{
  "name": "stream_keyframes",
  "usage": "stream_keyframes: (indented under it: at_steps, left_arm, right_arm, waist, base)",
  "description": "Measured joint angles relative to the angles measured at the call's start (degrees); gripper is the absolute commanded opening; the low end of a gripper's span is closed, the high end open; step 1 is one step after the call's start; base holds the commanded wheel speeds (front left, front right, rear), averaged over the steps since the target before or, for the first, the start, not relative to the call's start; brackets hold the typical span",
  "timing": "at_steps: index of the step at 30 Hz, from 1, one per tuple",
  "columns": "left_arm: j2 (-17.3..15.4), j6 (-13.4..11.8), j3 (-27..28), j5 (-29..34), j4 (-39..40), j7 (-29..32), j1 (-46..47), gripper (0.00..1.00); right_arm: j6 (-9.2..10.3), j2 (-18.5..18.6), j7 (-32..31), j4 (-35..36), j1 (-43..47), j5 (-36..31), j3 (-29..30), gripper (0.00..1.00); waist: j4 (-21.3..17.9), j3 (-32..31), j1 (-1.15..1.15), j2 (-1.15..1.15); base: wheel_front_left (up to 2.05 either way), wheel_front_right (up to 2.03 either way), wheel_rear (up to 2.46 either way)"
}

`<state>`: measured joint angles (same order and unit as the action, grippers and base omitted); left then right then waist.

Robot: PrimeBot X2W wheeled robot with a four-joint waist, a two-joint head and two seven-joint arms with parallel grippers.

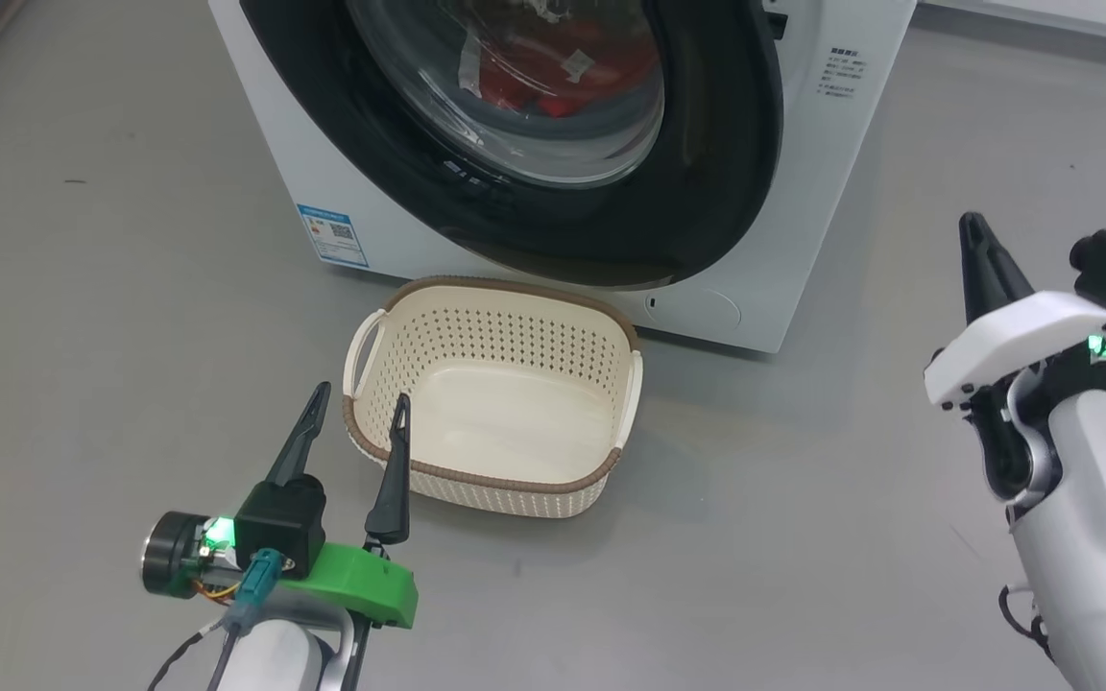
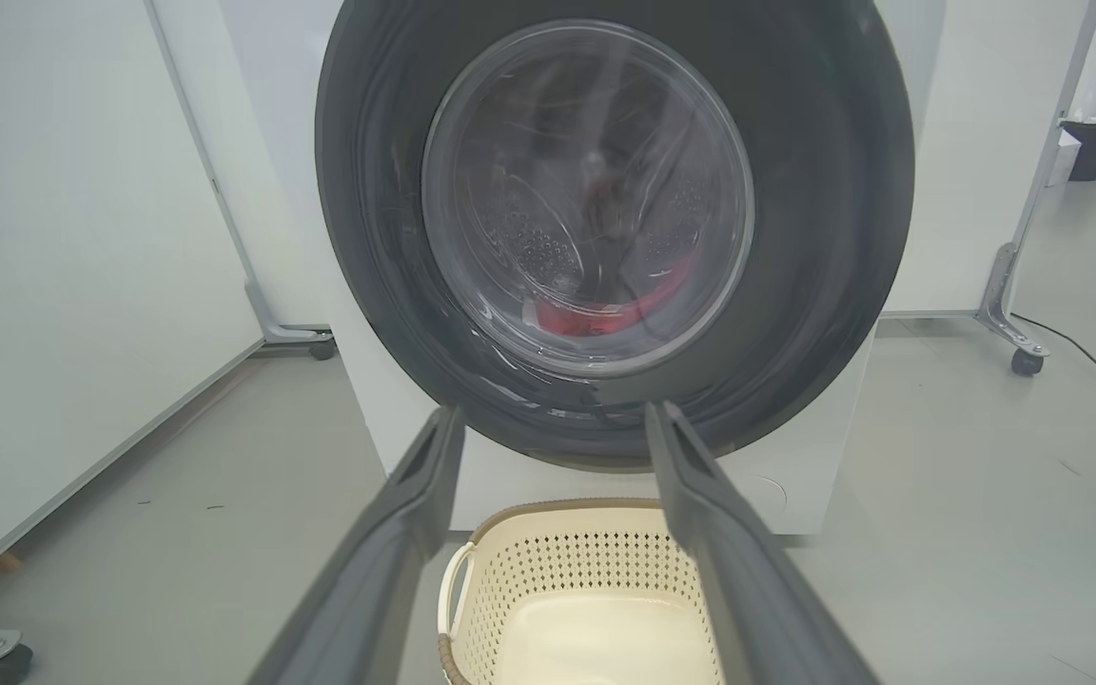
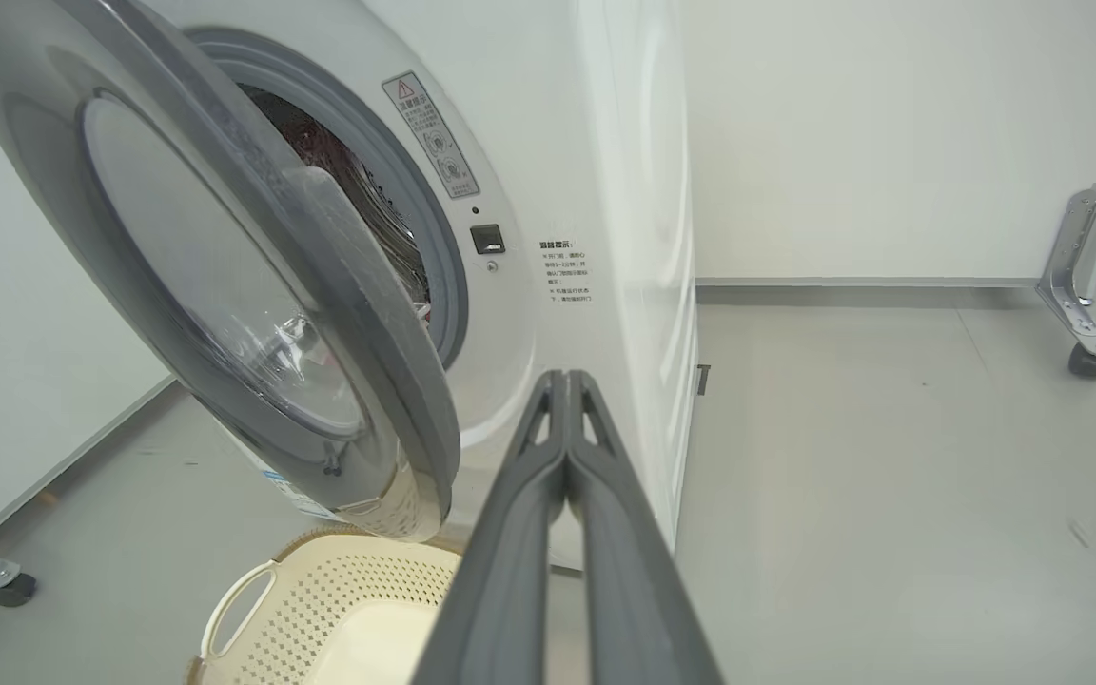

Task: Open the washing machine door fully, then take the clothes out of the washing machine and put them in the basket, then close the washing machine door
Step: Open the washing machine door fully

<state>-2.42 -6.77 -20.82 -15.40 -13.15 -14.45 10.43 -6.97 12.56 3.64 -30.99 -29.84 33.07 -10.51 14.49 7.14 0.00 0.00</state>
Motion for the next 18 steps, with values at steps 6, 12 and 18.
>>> stream_keyframes:
  at_steps: [6,12,18]
  left_arm:
    - [-0.3,0.0,2.1,0.5,0.4,0.0,-1.1,1.00]
    - [-0.3,0.0,2.6,0.9,0.7,0.0,-2.0,1.00]
    - [-0.3,0.0,3.3,1.5,0.9,0.0,-2.9,1.00]
  right_arm:
    - [0.67,-1.2,3.5,2.7,7.2,-0.6,-0.2,0.00]
    - [3.38,-1.9,7.5,6.3,13.4,-2.0,-0.1,0.00]
    - [6.22,-3.3,9.4,11.1,17.3,-3.3,0.6,0.37]
  waist:
    - [-2.1,-1.4,0.00,0.00]
    - [-3.8,-2.5,0.00,0.00]
    - [-4.9,-3.1,0.00,0.00]
  base:
    - [0.00,0.00,0.00]
    - [0.00,0.00,0.00]
    - [0.00,0.00,0.00]
